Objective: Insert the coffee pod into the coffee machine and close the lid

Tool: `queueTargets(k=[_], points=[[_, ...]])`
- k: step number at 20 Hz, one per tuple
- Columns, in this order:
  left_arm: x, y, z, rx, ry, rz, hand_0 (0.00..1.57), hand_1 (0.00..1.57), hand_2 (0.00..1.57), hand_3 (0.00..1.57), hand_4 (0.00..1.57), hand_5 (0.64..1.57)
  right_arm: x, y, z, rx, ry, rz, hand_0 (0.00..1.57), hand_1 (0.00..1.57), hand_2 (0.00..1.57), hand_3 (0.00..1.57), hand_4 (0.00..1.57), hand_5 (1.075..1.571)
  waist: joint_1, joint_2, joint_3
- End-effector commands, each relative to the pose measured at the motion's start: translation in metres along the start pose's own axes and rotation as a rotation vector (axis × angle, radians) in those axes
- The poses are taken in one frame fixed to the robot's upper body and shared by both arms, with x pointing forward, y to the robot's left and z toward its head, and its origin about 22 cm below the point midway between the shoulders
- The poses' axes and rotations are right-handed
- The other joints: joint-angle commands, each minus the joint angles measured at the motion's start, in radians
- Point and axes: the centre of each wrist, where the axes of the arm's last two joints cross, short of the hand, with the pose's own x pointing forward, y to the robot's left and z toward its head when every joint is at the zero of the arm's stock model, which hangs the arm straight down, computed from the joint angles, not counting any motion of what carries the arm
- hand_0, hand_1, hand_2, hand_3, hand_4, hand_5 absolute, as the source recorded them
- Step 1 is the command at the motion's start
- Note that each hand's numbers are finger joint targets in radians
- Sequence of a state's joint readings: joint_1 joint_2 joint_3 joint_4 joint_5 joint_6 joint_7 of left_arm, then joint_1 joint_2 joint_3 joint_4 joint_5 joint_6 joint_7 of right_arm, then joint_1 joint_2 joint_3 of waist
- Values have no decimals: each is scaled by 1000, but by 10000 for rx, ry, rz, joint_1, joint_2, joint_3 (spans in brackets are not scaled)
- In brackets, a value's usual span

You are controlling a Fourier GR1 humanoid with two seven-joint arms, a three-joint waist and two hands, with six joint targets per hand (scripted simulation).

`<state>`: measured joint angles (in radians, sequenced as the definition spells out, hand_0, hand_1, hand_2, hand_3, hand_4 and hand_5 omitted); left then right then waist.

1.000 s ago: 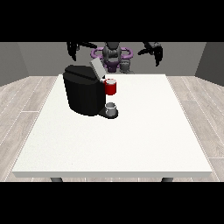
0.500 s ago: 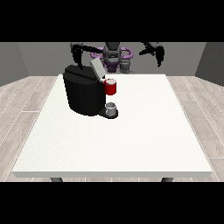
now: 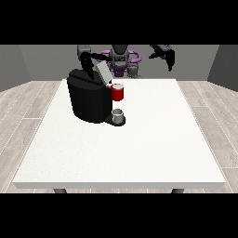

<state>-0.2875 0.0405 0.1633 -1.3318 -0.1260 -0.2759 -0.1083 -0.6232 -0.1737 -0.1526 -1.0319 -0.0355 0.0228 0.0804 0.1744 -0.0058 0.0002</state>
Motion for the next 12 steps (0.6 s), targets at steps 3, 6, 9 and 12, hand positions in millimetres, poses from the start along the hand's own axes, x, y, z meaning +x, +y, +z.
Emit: queueTargets(k=[3, 6, 9, 12], points=[[-10, -8, 30, 311, 17, -79, 0, 0, 0, 0, 309, 1571, -7, 14, -2, 250, -157, 99, 0, 0, 0, 0, 0, 1571, 62, 2, -1], [14, 16, 17, 430, -311, -416, 0, 0, 0, 0, 312, 1571, 11, 12, -14, 308, -663, 128, 0, 0, 0, 0, 129, 1571, 14, 521, 0], [11, 27, 15, 551, -94, -419, 0, 0, 0, 0, 347, 1571, 34, 17, -20, 621, -923, 504, 0, 0, 0, 0, 127, 1571, -222, 610, -2], [16, 7, 9, 338, -31, -619, 0, 0, 0, 0, 346, 1571, 45, 24, -26, 907, -1153, 928, 0, 0, 0, 0, 161, 1571, 118, 764, 0]])
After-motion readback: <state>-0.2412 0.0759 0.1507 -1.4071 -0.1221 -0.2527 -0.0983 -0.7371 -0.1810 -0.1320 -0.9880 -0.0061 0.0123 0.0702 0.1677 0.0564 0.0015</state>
